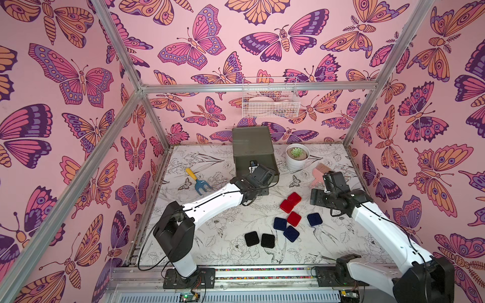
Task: Place the brooch boxes into the drawer by color
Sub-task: Open the drawer in the storage box.
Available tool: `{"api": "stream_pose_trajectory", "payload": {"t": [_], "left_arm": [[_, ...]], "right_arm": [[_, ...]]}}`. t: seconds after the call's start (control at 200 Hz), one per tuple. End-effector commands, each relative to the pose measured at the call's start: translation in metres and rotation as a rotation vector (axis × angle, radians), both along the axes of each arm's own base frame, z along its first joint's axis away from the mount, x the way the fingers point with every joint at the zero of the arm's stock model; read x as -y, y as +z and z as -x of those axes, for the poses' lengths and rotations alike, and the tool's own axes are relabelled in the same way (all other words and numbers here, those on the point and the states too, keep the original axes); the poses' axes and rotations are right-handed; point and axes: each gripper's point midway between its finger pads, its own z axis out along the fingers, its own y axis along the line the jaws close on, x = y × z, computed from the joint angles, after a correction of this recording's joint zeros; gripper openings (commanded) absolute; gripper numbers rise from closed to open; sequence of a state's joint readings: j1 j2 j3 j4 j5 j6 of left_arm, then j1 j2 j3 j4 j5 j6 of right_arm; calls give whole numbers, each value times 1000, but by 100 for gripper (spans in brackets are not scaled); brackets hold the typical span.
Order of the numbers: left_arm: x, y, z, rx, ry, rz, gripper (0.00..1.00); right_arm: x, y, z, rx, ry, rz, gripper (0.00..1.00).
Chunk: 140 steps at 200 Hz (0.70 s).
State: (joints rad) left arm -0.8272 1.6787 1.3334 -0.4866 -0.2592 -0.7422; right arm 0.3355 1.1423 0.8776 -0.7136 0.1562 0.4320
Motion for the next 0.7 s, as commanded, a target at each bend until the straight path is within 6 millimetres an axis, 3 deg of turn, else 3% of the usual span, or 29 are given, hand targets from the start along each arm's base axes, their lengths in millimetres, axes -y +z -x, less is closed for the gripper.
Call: {"api": "stream_pose_trajectory", "payload": {"t": [0.0, 0.205, 0.265, 0.436, 0.526, 0.696], "left_arm": [[4, -7, 23, -45, -58, -6, 0], [6, -10, 29, -53, -64, -6, 3], [6, -10, 30, -51, -72, -8, 22], [6, -7, 32, -44, -77, -5, 62], [6, -6, 32, -40, -81, -6, 75], [5, 0, 33, -31, -82, 1, 83]], "right_arm": [[6, -22, 20, -130, -39, 29, 91], [8, -47, 40, -246, -60, 32, 90], [8, -51, 44, -258, -67, 26, 90], [10, -63, 54, -292, -72, 28, 91], [8, -69, 56, -312, -65, 23, 91], [3, -74, 54, -321, -37, 14, 90]]}}
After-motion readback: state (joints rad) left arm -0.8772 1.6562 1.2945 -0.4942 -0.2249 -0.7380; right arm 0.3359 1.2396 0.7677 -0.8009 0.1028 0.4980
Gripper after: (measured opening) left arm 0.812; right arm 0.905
